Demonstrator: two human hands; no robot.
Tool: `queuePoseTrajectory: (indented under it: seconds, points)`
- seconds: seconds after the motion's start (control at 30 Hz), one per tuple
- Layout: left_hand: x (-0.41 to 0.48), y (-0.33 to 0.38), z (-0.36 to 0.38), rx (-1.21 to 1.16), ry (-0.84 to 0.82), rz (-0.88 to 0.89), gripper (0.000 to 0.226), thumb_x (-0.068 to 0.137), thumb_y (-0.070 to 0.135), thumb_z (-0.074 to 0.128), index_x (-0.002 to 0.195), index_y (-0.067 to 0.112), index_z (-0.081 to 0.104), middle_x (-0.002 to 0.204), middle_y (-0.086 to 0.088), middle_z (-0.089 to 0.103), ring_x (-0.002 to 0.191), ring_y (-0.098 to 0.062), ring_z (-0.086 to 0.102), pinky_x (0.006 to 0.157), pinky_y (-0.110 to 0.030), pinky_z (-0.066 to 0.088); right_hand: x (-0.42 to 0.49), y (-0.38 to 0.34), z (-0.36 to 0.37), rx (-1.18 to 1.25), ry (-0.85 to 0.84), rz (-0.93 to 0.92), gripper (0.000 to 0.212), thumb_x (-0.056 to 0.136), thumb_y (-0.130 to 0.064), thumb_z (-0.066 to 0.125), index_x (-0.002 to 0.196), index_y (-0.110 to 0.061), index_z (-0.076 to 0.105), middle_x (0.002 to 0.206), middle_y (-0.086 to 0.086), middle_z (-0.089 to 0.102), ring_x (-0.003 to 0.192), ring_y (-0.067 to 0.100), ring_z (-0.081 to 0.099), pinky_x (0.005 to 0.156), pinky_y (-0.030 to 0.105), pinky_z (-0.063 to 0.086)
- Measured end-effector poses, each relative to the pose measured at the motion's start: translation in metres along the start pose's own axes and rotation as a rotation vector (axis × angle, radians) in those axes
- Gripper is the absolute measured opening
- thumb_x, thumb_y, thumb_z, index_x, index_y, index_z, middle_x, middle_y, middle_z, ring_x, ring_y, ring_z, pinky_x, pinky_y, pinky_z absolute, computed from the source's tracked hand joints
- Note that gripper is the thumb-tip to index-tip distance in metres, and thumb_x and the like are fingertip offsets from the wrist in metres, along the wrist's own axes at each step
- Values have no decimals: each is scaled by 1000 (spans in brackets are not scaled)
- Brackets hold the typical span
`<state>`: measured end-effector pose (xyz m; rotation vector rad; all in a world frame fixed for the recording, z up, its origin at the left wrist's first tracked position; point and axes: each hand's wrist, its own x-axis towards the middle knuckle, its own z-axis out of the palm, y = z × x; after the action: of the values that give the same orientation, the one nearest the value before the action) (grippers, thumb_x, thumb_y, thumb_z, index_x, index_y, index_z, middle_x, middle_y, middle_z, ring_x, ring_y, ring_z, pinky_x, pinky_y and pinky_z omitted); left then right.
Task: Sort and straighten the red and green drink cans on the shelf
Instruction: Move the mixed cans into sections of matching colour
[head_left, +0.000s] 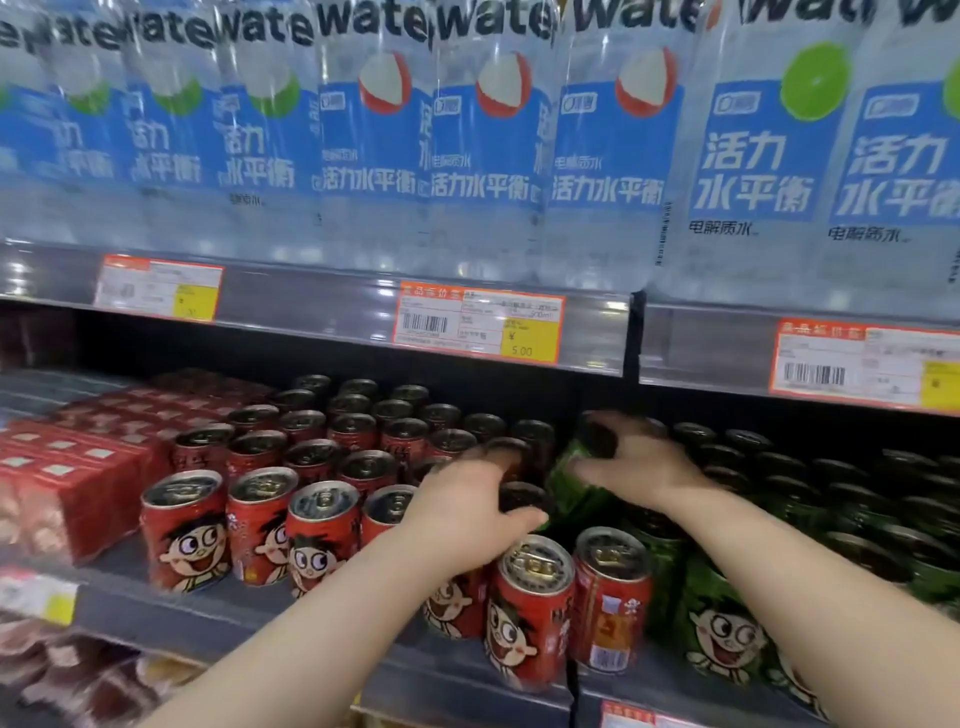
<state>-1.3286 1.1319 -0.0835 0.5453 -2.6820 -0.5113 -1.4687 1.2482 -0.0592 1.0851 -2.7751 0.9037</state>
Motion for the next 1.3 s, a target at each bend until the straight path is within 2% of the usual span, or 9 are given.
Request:
queuePoseTrajectory:
  seconds: [0.17,0.33,0.4,0.53,0.67,0.77,0.87,1.0,1.3]
  points:
    - [26,14,8,-253,-35,-36,89,70,53,71,142,23,28,141,-4,45,127,-22,44,104,-33,39,-15,10,-18,800,79,235,35,80,-33,68,111,-18,62,111,4,64,99,19,61,76,29,51]
    - [37,36,19,-708,-70,27,43,70,31,79,103,29,51,105,7,64,101,-14,61,90,-26,48,-31,23,-24,1158,-17,381,22,91,-31,53,103,-15,59,105,10,65,95,21,62,70,34,53]
    - [34,50,21,-797,-44,67,47,66,28,82,100,27,49,96,11,63,91,-6,61,82,-19,48,-37,34,-28,1120,-23,394,28,93,-32,46,112,-15,58,111,10,65,101,23,61,72,36,53]
    - [35,83,27,-847,-22,105,57,60,24,85,104,27,50,105,3,64,96,-11,60,91,-29,49,-51,58,-50,892,77,307,34,85,-21,57,118,-13,58,112,10,66,105,25,62,94,41,49]
    - [36,119,41,-701,-45,195,68,58,35,84,119,21,56,117,0,62,108,-16,58,97,-33,47,-81,75,-83,397,-93,-71,81,61,-24,70,134,-31,37,119,-15,56,108,-1,54,92,11,42]
    - [32,150,51,-710,-83,271,72,60,42,79,125,24,53,122,2,60,111,-14,57,100,-34,44,-94,90,-95,201,76,-93,84,67,-20,81,135,-29,33,114,-20,53,99,-10,53,79,-5,37]
    - [28,171,54,-727,-198,335,79,58,58,67,130,32,46,127,4,57,111,-12,57,100,-36,45,-112,110,-109,263,272,-34,67,66,-16,82,120,-25,44,100,-17,60,84,-13,57,68,-2,41]
    - [30,164,55,-590,-236,331,43,82,43,63,122,30,55,119,4,62,104,-10,59,94,-28,47,-137,148,-126,153,411,181,73,63,-21,83,124,-24,43,101,-5,59,88,11,57,76,21,41]
    - [10,144,83,122,-215,374,48,87,49,51,129,27,48,131,1,50,119,-21,47,99,-38,41,-142,204,-81,125,204,377,85,63,-24,84,132,-13,36,110,-2,51,99,16,52,84,29,46]
